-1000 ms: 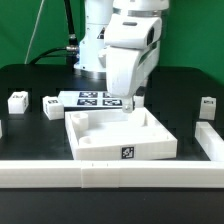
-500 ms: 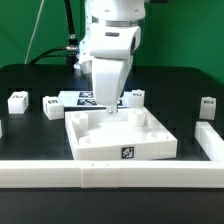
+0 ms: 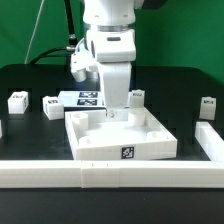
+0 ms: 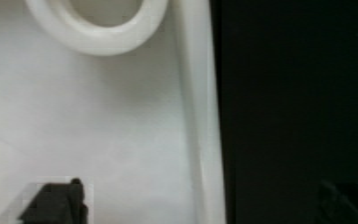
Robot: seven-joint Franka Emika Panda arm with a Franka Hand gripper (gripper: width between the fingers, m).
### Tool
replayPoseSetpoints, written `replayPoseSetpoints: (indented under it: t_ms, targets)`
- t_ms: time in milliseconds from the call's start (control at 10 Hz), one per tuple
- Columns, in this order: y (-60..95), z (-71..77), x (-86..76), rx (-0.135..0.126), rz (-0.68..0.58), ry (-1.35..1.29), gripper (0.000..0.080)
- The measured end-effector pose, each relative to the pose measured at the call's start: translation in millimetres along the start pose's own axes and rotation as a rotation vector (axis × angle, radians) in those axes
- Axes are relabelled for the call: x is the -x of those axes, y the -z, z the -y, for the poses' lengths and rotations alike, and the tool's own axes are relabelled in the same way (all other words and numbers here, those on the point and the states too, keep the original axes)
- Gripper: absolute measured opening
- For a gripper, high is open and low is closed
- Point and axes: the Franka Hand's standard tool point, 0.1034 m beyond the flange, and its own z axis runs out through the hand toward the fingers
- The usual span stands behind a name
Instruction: Assemble one leg
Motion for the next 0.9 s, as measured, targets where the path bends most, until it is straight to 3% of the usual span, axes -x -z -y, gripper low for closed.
replayPoseSetpoints:
  t_ms: [100,200,500,600,700,800,900]
  targets:
    - [-7.8,1.2,-1.6,0.004,0.001,0.015,0.0650]
    - [-14.6,5.2,0.9,-0.010,-0.003,0.008,0.0650]
    - [-17.5,8.2,11.6,-0.012,-0.007,-0.029,0.0650]
    - [-17.9,8.5,11.7,-0.012,-0.006,-0.027,0.0539]
    - [-18.1,8.6,11.7,-0.013,-0.006,-0.027,0.0362]
    - [-18.2,8.6,11.8,-0.013,-0.007,-0.027,0.0362]
    - [-18.3,8.7,11.8,-0.013,-0.007,-0.027,0.0213]
